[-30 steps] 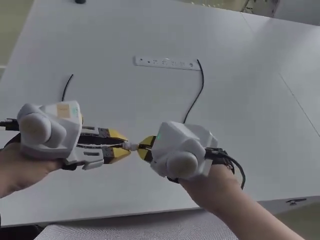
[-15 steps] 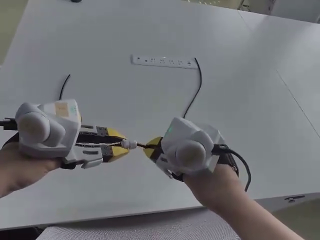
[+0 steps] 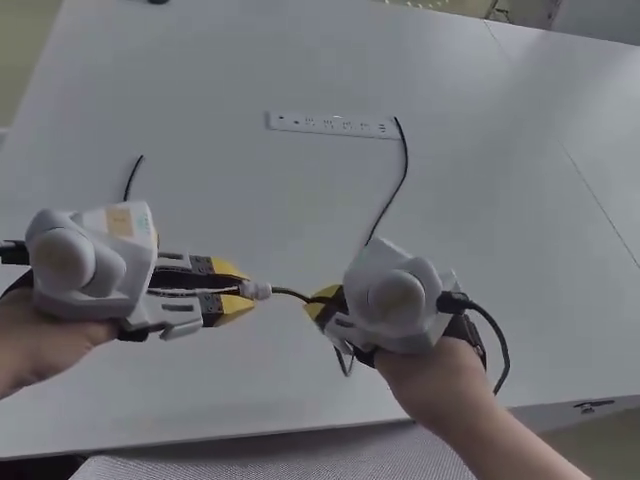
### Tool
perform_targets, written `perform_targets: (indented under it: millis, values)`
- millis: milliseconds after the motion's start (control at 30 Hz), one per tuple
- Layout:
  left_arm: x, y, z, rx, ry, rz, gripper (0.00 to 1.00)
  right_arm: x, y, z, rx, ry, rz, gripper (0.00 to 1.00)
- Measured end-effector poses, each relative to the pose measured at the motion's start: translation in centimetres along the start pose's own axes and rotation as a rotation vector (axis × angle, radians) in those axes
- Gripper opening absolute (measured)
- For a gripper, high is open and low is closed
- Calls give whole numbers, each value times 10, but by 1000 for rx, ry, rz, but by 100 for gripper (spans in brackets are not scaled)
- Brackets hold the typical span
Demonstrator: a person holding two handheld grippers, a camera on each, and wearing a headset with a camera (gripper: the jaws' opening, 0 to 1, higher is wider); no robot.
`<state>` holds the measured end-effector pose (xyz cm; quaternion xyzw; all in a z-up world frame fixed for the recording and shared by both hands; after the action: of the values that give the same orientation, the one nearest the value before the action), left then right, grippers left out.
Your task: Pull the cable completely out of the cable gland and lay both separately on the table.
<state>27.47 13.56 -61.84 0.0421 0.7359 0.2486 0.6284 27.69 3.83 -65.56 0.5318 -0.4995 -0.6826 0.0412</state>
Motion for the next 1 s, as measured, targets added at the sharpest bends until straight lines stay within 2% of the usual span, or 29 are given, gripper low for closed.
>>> perform_targets:
  millis: [33, 200, 400, 600, 700, 867, 933, 1000]
  values:
    - [0, 0, 0, -2, 2, 1, 15, 3, 0, -1, -7, -46, 3, 0]
    - [2, -1, -2, -12, 6, -1, 15, 10, -1, -5, -4, -98, 2, 0]
    - [3, 1, -5, -20, 8, 4, 15, 10, -1, 0, -13, -107, -1, 0]
    - [7, 5, -4, -33, 22, 12, 15, 9, -1, 6, -20, -76, -12, 0]
    - [8, 6, -6, -35, 19, 15, 15, 11, 1, 12, -23, -37, -15, 0]
    - [11, 8, -9, -36, 15, 23, 15, 12, 3, 15, -29, -31, -22, 0]
    - [11, 9, -9, -37, 15, 25, 15, 10, 5, 17, -32, 15, -29, 0]
    - [10, 10, -10, -38, 12, 23, 15, 10, 8, 18, -33, 29, -28, 0]
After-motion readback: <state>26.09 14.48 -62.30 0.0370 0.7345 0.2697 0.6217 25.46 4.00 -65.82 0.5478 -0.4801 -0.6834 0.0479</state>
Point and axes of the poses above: the centre of the closed fingertips' face, and the gripper's own axes: y roughly backward along the fingers, z roughly to its left, x roughly out of its underside, the point moved 3 cm from there along y, roughly backward along the fingers, and after that the axes turned 1 degree about y, right-handed, at the moved point
